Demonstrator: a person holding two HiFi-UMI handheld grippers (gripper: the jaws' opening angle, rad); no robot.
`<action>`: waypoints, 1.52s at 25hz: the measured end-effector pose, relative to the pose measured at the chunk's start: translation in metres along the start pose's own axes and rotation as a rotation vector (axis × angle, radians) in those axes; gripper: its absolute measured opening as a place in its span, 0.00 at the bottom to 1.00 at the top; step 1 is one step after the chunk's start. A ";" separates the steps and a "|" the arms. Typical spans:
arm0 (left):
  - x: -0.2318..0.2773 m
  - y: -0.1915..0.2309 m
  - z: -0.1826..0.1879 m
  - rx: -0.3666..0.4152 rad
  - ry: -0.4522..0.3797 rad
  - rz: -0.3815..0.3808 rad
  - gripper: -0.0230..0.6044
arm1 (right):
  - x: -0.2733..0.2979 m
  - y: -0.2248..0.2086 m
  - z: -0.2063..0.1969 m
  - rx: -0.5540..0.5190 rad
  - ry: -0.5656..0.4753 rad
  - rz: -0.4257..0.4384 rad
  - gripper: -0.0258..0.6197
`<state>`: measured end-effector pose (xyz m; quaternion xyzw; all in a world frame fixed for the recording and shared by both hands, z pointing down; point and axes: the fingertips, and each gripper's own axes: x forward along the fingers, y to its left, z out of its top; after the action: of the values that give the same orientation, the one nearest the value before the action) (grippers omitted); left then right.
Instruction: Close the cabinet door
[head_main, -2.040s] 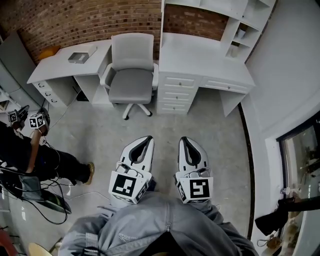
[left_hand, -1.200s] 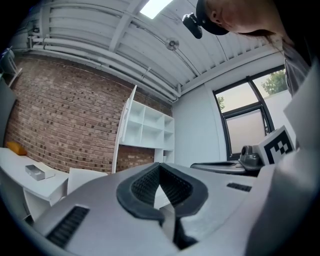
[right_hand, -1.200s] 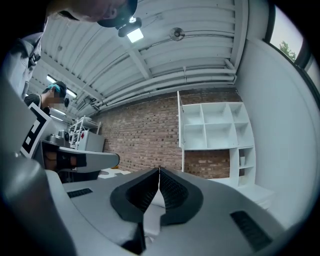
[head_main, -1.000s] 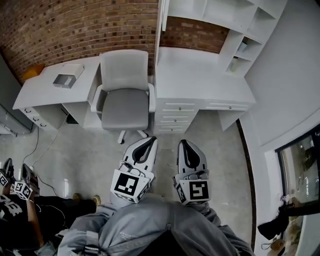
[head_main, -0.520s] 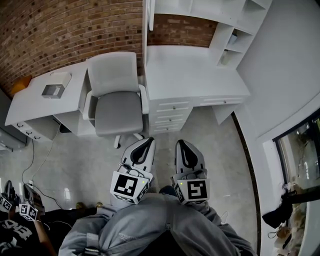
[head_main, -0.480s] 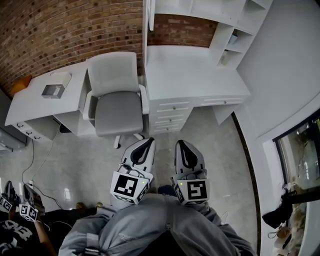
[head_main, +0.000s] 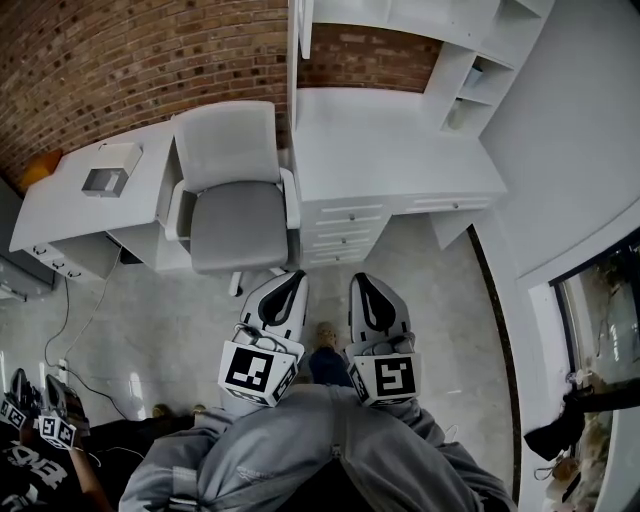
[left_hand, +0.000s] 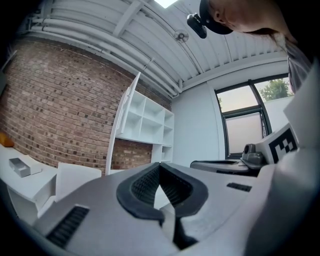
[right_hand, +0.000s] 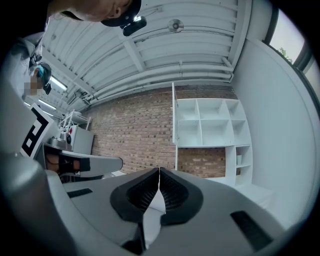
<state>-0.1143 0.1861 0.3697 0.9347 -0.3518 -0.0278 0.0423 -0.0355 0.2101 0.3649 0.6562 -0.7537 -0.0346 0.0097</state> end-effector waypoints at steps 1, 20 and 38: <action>0.006 0.003 0.000 0.000 0.000 0.003 0.04 | 0.007 -0.002 0.000 -0.002 -0.001 0.010 0.08; 0.147 0.062 0.004 0.003 -0.032 0.093 0.04 | 0.146 -0.088 -0.009 -0.014 -0.034 0.133 0.08; 0.218 0.076 0.021 0.050 -0.045 0.195 0.04 | 0.209 -0.134 -0.003 0.011 -0.084 0.272 0.08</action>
<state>-0.0023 -0.0162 0.3518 0.8960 -0.4425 -0.0359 0.0136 0.0686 -0.0149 0.3527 0.5458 -0.8358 -0.0562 -0.0208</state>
